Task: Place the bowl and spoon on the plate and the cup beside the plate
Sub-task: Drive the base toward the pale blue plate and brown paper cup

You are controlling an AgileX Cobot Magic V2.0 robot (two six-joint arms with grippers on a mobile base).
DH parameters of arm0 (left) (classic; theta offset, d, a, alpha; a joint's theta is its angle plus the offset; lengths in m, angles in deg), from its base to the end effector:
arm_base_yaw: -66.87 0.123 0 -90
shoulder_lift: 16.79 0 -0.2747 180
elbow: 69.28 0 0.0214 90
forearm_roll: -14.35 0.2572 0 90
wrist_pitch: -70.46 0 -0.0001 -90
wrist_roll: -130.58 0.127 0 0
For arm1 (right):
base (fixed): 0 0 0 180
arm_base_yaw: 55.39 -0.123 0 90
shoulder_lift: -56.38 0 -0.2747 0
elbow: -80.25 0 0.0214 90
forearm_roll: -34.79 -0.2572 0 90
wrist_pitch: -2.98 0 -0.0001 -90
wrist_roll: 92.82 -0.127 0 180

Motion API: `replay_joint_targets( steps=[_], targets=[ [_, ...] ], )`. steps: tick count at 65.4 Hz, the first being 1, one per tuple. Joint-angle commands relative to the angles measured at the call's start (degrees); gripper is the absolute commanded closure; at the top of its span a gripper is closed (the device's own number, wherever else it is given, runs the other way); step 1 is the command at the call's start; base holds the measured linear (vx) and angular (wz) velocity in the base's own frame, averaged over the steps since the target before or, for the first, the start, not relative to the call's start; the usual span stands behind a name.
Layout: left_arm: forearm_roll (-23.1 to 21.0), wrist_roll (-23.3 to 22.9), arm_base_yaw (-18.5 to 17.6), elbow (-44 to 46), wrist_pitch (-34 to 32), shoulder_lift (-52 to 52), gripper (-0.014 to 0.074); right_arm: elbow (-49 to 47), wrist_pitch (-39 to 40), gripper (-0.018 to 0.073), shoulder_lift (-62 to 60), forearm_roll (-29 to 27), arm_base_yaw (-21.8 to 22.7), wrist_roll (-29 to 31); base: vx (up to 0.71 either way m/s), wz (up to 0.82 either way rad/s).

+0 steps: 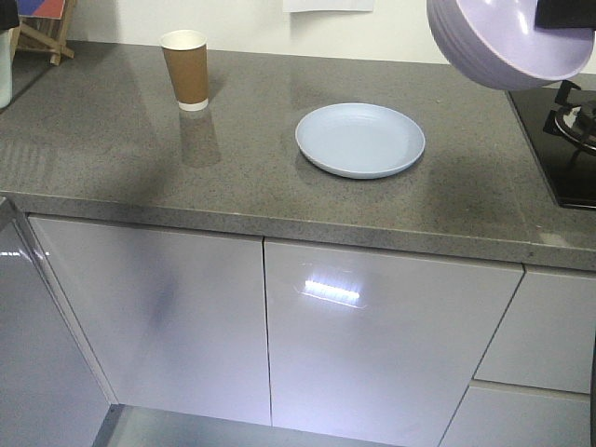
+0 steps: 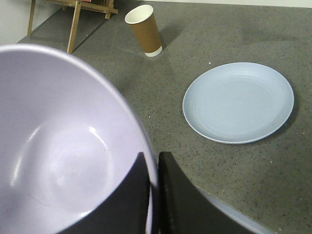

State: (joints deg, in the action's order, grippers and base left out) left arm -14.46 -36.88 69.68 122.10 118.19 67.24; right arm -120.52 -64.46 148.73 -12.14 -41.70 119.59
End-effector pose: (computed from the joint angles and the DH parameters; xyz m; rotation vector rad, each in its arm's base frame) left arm 0.3184 -0.0297 0.4401 0.0428 2.0276 -0.4249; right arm 0.3312 0.0075 0.4384 -0.3103 2.1009 0.5942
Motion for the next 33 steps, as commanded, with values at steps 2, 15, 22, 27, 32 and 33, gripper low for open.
replay_joint_targets(
  steps=[2,15,22,27,32,33],
  targets=[
    [-1.8,0.2,0.0,1.6,-3.3,-1.6,0.0603,-1.4,2.2,0.0564,-2.0,-3.1,0.1,0.2,0.08,0.04],
    [-1.8,0.2,0.0,1.6,-3.3,-1.6,0.0603,-1.4,2.2,0.0564,-2.0,-3.1,0.1,0.2,0.08,0.03],
    [-1.8,0.2,0.0,1.6,-3.3,-1.6,0.0603,-1.4,2.2,0.0564,-2.0,-3.1,0.1,0.2,0.07,0.01],
    [-1.8,0.2,0.0,1.6,-3.3,-1.6,0.0603,-1.4,2.2,0.0564,-2.0,-3.1,0.1,0.2,0.06,0.00],
    [-1.8,0.2,0.0,1.6,-3.3,-1.6,0.0603,-1.4,2.2,0.0564,-2.0,-3.1,0.1,0.2,0.06,0.00],
    [-1.8,0.2,0.0,1.6,-3.3,-1.6,0.0603,-1.4,2.2,0.0564,-2.0,-3.1,0.1,0.2,0.06,0.00]
  ],
)
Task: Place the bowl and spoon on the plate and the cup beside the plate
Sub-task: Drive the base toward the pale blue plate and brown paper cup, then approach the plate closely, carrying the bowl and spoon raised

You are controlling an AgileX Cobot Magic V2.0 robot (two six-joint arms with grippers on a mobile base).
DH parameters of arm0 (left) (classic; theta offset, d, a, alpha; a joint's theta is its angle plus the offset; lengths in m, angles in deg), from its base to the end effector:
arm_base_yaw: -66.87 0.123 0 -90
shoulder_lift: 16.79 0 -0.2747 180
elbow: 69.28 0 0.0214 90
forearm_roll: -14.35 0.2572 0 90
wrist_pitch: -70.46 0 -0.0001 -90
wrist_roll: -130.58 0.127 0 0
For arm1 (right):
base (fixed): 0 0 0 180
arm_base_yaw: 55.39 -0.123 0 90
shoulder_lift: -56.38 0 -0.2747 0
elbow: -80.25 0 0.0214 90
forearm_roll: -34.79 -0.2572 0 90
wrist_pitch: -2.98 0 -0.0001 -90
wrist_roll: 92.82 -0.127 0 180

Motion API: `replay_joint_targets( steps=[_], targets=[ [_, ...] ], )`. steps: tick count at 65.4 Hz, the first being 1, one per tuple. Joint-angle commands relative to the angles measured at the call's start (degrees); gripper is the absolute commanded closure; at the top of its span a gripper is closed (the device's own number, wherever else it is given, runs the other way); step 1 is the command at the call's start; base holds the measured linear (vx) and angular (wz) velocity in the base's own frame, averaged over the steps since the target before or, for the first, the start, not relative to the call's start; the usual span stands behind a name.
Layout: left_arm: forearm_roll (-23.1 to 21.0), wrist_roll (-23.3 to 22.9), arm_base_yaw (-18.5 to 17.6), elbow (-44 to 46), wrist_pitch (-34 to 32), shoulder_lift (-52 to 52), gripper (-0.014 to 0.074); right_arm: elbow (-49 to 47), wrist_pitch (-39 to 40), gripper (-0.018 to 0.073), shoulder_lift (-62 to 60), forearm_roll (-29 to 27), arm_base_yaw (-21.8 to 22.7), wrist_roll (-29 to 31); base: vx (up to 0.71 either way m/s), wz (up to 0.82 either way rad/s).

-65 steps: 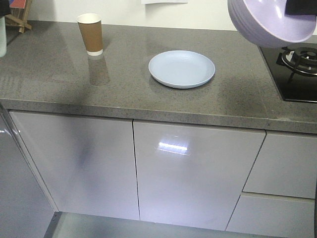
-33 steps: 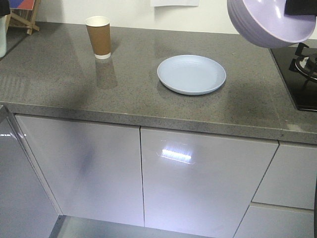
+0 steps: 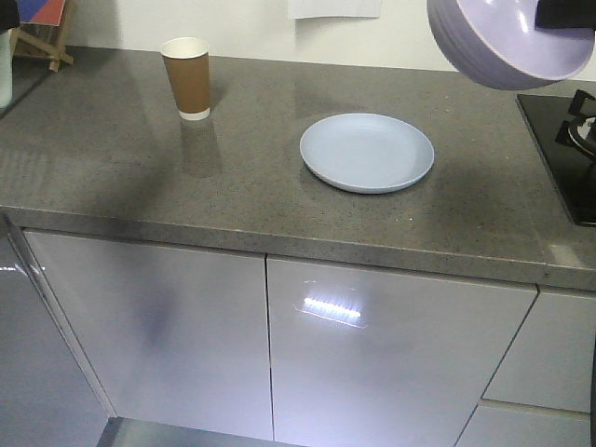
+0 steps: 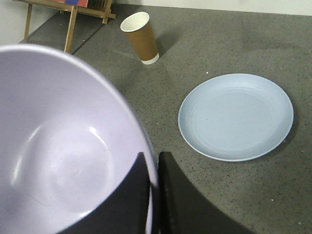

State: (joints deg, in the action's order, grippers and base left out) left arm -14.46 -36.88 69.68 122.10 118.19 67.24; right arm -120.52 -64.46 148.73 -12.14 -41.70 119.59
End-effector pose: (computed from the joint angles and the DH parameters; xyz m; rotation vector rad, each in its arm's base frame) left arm 0.3184 -0.0297 0.4401 0.0428 2.0276 -0.4249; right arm 0.3312 0.0075 0.4384 -0.3103 2.1009 0.5942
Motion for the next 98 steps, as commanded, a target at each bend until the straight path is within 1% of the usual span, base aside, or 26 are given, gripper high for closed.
replay_joint_targets(
  steps=[1,98],
  targets=[
    [-1.8,0.2,0.0,1.6,-3.3,-1.6,0.0603,-1.4,2.2,0.0564,-2.0,-3.1,0.1,0.2,0.06,0.00],
    [-1.8,0.2,0.0,1.6,-3.3,-1.6,0.0603,-1.4,2.2,0.0564,-2.0,-3.1,0.1,0.2,0.05,-0.03]
  ],
)
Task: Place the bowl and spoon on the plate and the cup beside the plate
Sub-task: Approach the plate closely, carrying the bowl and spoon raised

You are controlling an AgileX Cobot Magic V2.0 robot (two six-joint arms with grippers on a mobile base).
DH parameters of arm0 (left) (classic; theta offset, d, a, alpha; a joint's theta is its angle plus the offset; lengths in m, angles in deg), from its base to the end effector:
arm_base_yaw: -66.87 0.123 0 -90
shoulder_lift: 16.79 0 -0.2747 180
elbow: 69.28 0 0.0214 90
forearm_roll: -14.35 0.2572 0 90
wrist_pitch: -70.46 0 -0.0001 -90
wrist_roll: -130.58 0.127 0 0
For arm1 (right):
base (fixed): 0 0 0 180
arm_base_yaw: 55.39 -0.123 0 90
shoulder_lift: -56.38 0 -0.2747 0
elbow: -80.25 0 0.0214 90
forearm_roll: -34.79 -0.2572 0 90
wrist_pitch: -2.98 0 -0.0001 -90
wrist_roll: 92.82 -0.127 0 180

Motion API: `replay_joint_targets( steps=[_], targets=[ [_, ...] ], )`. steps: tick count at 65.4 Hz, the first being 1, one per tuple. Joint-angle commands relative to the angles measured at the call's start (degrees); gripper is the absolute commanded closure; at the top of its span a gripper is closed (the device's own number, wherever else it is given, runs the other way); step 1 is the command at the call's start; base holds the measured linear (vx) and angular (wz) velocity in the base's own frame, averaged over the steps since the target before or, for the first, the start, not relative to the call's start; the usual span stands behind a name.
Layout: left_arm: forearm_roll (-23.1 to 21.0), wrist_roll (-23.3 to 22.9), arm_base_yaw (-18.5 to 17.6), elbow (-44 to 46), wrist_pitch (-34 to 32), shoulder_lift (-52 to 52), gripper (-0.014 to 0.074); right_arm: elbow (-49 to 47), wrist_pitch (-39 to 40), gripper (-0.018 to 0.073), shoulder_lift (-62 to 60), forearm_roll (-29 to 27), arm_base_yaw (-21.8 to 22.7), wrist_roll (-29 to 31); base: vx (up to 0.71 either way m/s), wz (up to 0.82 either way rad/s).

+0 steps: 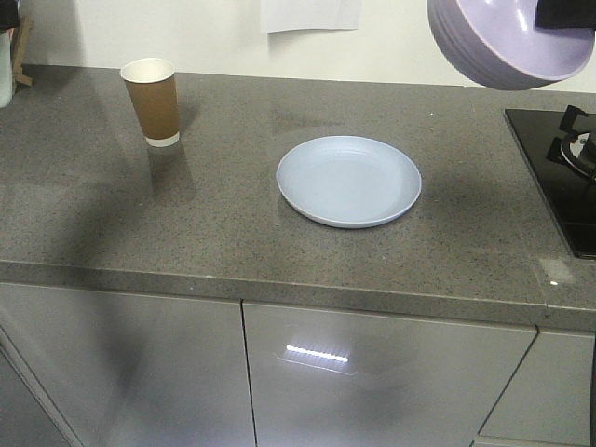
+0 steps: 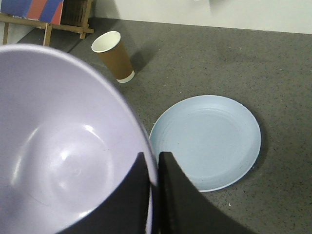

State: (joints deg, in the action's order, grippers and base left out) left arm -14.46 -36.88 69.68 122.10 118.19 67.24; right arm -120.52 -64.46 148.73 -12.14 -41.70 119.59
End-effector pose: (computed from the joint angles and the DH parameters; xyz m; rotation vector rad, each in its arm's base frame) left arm 0.3184 -0.0297 0.4401 0.0428 2.0276 -0.4249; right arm 0.3312 0.0075 0.4384 -0.3103 2.1009 0.5942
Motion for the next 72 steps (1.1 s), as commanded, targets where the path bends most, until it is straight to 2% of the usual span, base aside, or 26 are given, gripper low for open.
replay_joint_targets(
  steps=[1,72],
  targets=[
    [-1.8,0.2,0.0,1.6,-3.3,-1.6,0.0603,-1.4,2.2,0.0564,-2.0,-3.1,0.1,0.2,0.05,-0.03],
    [-1.8,0.2,0.0,1.6,-3.3,-1.6,0.0603,-1.4,2.2,0.0564,-2.0,-3.1,0.1,0.2,0.03,-0.02]
  ],
)
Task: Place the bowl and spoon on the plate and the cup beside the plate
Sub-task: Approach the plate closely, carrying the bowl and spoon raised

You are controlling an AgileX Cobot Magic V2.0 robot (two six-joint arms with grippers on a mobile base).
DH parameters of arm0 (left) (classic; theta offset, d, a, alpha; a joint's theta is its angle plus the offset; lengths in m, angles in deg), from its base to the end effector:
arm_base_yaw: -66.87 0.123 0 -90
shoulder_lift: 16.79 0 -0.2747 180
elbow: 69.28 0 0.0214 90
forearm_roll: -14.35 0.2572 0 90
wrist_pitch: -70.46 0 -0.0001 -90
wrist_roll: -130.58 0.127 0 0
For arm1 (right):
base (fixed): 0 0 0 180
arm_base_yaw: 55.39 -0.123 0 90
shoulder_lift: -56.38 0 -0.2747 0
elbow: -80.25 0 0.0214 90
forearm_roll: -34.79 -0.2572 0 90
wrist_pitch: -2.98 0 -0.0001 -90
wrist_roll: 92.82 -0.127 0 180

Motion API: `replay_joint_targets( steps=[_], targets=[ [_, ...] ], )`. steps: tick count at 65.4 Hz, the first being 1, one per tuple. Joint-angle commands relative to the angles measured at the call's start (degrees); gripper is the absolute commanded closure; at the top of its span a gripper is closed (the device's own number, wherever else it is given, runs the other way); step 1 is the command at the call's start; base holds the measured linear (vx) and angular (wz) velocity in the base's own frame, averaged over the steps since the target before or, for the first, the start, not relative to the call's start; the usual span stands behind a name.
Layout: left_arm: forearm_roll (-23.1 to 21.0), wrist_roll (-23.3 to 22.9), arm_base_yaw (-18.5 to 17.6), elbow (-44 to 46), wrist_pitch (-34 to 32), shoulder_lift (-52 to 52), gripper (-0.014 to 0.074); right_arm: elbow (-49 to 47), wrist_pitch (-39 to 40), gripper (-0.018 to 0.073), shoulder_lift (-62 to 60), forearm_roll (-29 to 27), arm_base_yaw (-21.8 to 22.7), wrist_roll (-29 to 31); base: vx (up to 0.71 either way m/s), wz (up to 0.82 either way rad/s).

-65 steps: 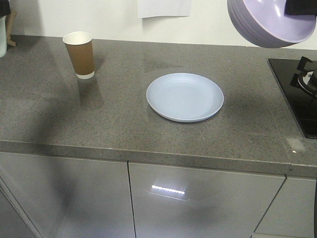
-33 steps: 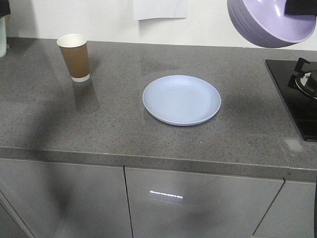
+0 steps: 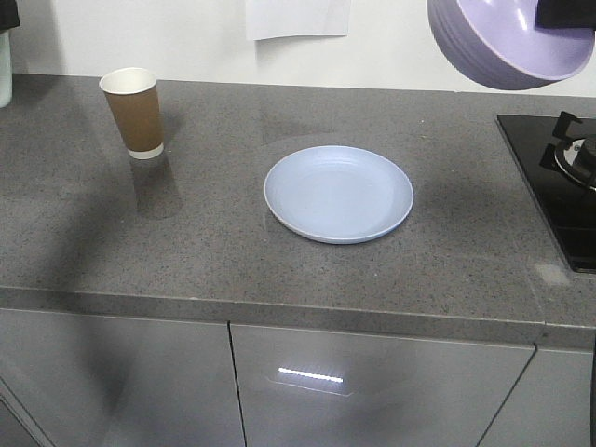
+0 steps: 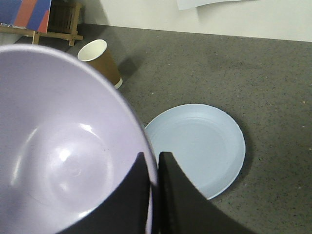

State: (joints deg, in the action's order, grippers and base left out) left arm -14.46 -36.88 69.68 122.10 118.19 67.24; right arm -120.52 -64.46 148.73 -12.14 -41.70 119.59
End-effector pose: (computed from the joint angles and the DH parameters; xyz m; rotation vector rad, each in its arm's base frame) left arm 0.3184 -0.0297 0.4401 0.0428 2.0276 -0.4249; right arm 0.3312 0.0075 0.4384 -0.3103 2.1009 0.5942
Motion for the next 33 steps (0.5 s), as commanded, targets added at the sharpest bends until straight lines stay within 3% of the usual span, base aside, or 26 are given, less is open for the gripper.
replay_joint_targets(
  steps=[1,33],
  targets=[
    [-1.8,0.2,0.0,1.6,-3.3,-1.6,0.0603,-1.4,2.2,0.0564,-2.0,-3.1,0.1,0.2,0.04,0.01],
    [-1.8,0.2,0.0,1.6,-3.3,-1.6,0.0603,-1.4,2.2,0.0564,-2.0,-3.1,0.1,0.2,0.05,0.02]
  ],
)
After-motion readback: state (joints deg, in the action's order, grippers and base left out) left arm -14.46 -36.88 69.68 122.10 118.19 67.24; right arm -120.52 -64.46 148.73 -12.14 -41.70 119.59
